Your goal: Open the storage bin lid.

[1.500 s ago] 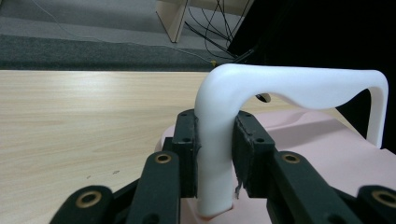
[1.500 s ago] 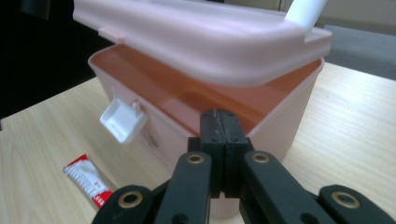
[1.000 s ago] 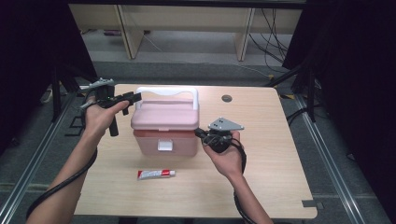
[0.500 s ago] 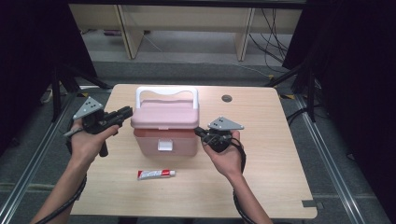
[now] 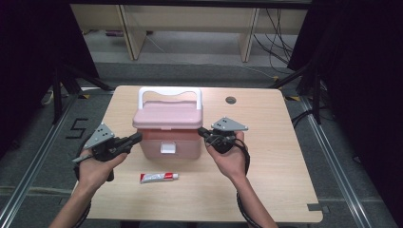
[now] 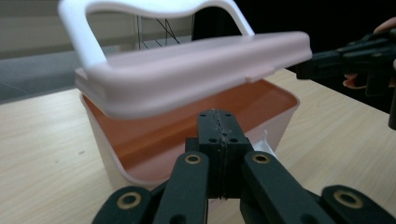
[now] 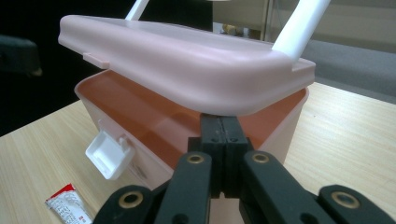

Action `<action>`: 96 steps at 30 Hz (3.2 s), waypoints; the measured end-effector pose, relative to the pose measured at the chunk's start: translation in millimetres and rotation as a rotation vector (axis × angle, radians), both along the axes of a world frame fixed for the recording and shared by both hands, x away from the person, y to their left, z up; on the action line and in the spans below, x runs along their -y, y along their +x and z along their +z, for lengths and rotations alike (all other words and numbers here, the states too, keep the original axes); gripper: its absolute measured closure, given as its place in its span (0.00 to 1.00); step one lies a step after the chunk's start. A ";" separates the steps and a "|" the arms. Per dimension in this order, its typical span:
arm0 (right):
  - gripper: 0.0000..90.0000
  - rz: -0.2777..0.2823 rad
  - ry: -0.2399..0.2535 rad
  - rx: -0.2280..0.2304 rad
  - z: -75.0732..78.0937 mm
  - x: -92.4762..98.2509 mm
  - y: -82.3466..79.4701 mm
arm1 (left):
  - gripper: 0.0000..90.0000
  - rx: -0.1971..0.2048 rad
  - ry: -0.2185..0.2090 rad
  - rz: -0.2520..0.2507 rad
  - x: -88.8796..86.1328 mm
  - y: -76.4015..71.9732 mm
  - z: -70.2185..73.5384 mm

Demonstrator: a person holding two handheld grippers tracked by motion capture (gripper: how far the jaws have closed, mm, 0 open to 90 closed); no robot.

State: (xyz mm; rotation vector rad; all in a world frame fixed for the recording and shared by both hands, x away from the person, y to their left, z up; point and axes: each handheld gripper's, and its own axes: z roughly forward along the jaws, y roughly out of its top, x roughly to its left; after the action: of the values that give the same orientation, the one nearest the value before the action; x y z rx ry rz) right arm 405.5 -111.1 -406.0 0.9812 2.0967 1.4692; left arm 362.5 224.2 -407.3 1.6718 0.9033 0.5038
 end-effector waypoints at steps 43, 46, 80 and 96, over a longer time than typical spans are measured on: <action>1.00 -0.007 0.002 0.042 11.2 -3.7 7.0 | 1.00 0.009 -0.008 0.072 15.8 34.5 0.1; 1.00 -0.014 0.004 0.048 12.7 -4.1 7.7 | 1.00 0.013 -0.014 0.069 16.5 35.4 1.3; 1.00 0.031 -0.012 0.026 4.5 -19.3 3.0 | 1.00 0.065 -0.031 0.098 17.2 42.5 19.0; 1.00 0.153 -0.047 -0.051 -19.0 -55.5 -13.7 | 1.00 0.081 -0.042 0.108 17.9 49.7 28.3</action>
State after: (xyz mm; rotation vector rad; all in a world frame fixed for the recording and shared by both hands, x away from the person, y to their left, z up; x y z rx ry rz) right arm 391.8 -55.5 -425.0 0.8669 2.2765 1.4739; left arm 412.2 206.3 -379.0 1.5598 0.9423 0.6178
